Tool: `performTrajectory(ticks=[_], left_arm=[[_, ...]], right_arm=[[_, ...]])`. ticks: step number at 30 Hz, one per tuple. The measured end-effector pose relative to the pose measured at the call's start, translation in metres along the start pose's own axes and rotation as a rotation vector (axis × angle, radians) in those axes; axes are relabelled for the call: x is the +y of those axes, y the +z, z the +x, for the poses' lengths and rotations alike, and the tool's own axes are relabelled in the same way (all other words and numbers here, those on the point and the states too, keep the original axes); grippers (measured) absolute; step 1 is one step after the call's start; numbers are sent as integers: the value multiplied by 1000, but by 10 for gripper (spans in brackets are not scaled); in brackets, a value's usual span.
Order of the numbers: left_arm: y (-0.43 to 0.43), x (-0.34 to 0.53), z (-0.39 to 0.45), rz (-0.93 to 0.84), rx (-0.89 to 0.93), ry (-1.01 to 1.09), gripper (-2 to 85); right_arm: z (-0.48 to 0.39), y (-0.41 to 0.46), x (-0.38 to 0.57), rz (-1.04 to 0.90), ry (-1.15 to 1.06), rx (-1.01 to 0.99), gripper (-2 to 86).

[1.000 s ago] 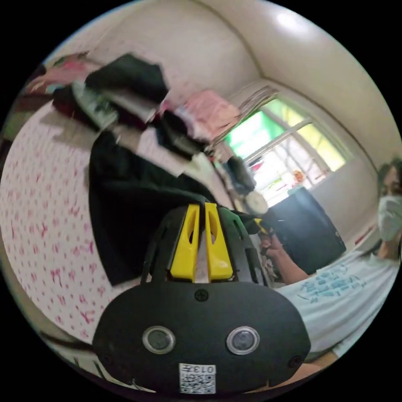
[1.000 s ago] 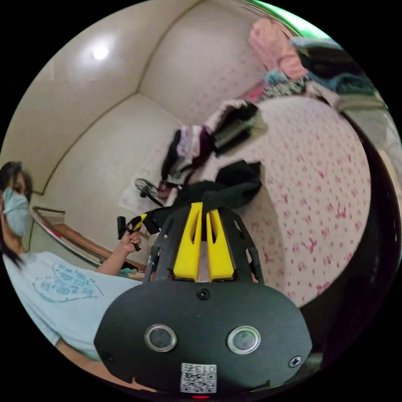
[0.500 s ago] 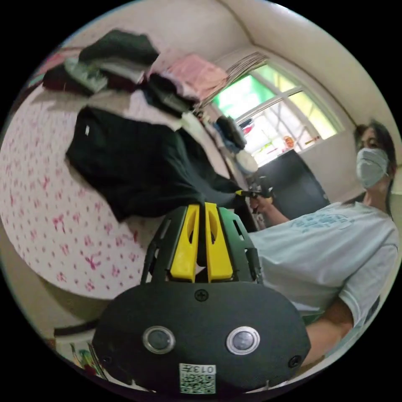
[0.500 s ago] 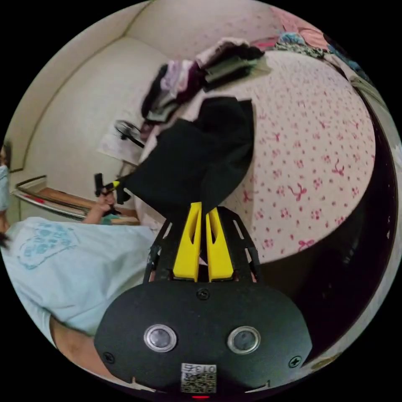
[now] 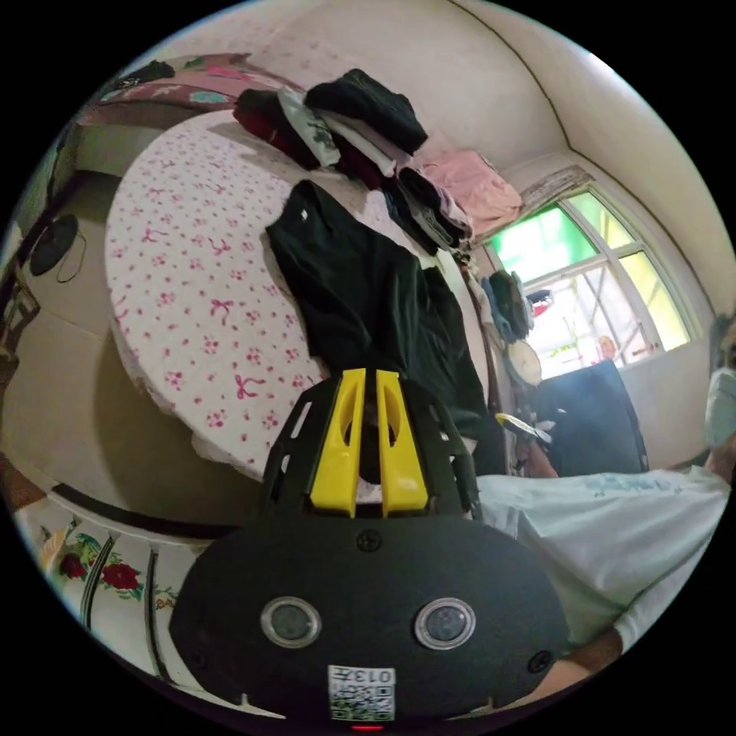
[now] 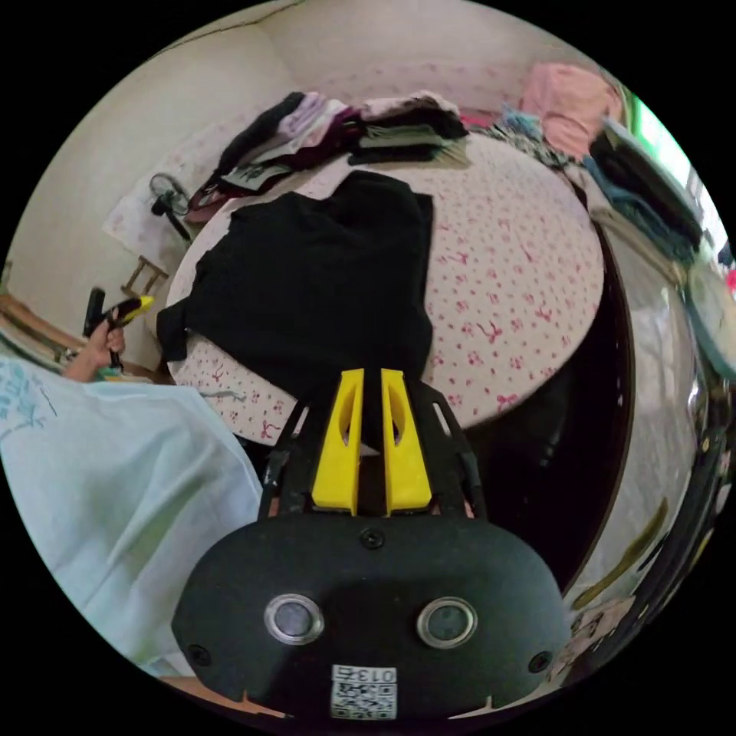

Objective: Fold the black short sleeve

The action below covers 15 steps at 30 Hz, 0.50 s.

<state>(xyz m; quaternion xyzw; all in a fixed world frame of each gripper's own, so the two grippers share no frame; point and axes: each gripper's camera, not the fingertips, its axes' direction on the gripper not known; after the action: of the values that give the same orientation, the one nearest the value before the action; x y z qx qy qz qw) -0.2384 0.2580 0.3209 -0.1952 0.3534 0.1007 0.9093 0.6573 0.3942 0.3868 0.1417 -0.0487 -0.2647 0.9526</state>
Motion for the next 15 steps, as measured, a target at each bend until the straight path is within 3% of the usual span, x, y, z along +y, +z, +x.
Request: performTrajectory(ticks=[6, 11, 15], left_arm=[[64, -37, 33, -63, -124, -78, 149], [102, -43, 48, -173, -390, -74, 77], [75, -34, 50, -134, -328, -19, 34]], right_arm=[[-77, 30, -3, -92, -255, 89, 76], [-104, 48, 9, -167, -337, 228, 27], [-97, 40, 12, -175, -250, 216, 7]])
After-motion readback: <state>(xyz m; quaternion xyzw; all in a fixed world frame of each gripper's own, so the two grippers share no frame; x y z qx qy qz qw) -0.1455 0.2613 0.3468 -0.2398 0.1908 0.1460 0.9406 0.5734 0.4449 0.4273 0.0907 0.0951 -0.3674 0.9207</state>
